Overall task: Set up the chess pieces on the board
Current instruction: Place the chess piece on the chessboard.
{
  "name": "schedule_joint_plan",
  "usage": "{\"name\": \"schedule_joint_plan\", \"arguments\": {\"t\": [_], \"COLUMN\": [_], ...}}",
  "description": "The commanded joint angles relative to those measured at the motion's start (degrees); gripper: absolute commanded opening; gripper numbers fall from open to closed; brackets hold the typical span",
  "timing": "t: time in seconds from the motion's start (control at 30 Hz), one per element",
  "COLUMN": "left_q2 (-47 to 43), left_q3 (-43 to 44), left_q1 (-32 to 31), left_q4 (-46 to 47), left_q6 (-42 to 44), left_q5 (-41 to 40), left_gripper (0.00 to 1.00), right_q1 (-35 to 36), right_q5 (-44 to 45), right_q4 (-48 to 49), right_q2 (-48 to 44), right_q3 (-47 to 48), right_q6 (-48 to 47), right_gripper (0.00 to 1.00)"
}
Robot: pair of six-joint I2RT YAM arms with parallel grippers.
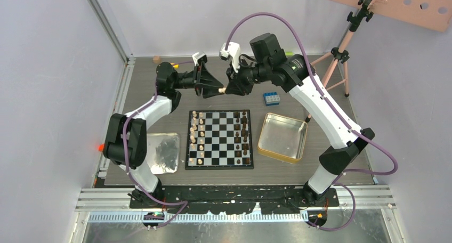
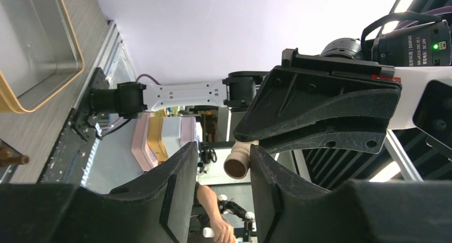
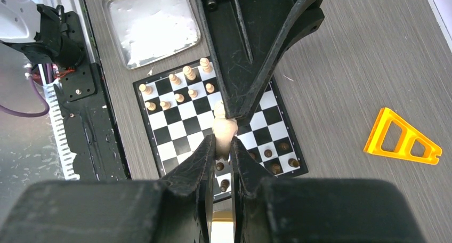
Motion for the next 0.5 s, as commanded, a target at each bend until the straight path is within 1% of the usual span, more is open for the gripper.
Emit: {"name": "schedule_joint_plan", "arguments": {"t": [0.0,0.07,0.13,0.2,0.3,0.33,0.4,0.47], "left_q2": [-1.87,-2.44,-3.37,-4.91,-7.44,-8.11,-8.78,-9.19], "left_q3": [1.34,1.65,2.43,3.93,8.87,11.83,16.01,18.89], "left_q1": [2.98,5.16,7.95,11.04,16.68,18.73,22.1,25.3], "left_q4": [-8.48,-13.79,-22.16,-35.95,-61.5,-70.56,-85.64,-97.25], "left_q6": [10.31,16.05,23.95,34.93,58.39,66.32,79.56,90.09], "left_q5": [0.77,0.91,0.86,0.5,-1.57,-2.67,-5.33,-8.53], "left_gripper": [0.44,0.47,0.49,0.5,0.53,0.54,0.55,0.56], "right_q1": [0.77,0.9,1.42,2.42,4.63,5.83,7.7,10.08], "right_q5": [-5.58,-5.77,-5.62,-4.83,-2.91,-1.94,-0.76,1.12], "right_q4": [7.49,7.86,8.1,7.98,7.77,7.58,7.42,6.94], "right_q2": [-5.64,-6.11,-5.91,-5.05,-2.77,-1.43,0.77,3.39], "right_q3": [-1.84,-3.54,-4.8,-5.8,-7.17,-7.18,-7.07,-6.48], "right_q6": [1.07,1.14,1.23,1.15,0.56,0.24,0.12,-0.57], "right_gripper": [0.01,0.01,0.01,0.01,0.01,0.01,0.0,0.0]}}
